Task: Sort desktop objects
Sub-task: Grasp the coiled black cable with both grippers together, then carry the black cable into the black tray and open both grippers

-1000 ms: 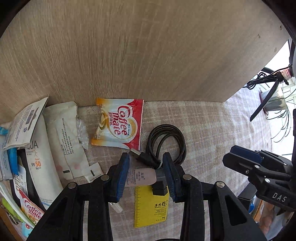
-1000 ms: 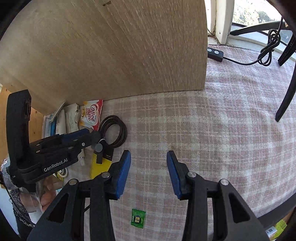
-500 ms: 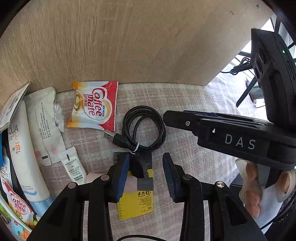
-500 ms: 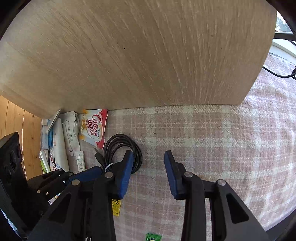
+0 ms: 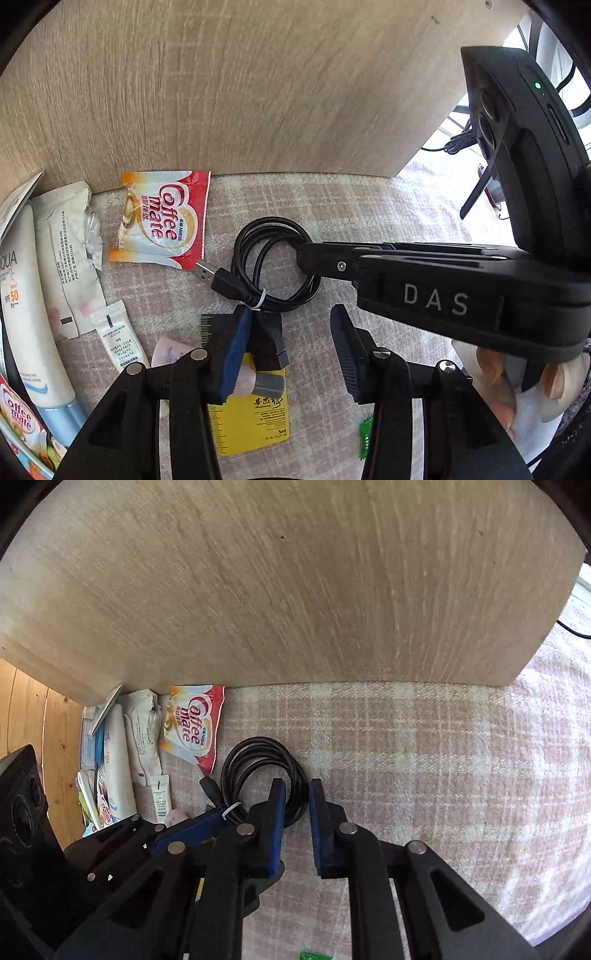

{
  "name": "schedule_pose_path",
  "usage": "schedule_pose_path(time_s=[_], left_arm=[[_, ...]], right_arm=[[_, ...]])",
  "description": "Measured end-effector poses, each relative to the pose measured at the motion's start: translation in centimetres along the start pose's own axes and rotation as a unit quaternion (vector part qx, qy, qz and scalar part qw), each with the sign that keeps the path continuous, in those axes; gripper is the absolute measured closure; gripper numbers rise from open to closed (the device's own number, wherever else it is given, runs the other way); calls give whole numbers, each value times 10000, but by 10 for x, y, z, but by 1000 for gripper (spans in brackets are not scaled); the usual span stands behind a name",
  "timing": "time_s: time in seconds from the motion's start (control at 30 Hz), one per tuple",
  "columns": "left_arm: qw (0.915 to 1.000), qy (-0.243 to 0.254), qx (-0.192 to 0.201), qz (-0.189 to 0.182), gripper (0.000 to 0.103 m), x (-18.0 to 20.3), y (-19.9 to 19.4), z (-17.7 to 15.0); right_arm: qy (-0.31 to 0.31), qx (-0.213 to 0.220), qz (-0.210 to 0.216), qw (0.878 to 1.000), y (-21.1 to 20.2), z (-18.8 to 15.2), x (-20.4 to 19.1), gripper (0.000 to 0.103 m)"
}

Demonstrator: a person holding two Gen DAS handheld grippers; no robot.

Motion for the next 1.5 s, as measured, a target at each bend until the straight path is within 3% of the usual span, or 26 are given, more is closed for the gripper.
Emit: schedule_pose_path(time_s=[0.07, 0.5, 0.77, 1.07, 1.5], left_arm=[[9999, 65, 24, -72, 68, 5, -3, -3], [9969, 658, 128, -408, 68, 70, -33, -39], [9883, 1320, 67, -763, 68, 141, -52, -81], [9659, 2270, -252, -1215, 68, 245, -58, -146], [9223, 3378, -933, -1629, 68, 373, -44, -246]], right_arm=[[62, 33, 61, 10000, -5, -8, 4, 94], [232, 430, 0, 9988, -71, -61, 15, 95], [592, 871, -158, 9943, -145, -136, 44, 95], [1317, 1352, -447, 9810, -237, -230, 115, 95], [2350, 1665, -1084, 9514, -306, -355, 186, 95]])
Point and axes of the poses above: each gripper's, at about its wrist camera, not at the fingertips, and y roughly the way its jaws point, x to its right, z to its top, the point moved 3 cm from there along y, roughly the way its jaws point, and after that the axes turned 12 degrees about -y, right-handed, at the moved point
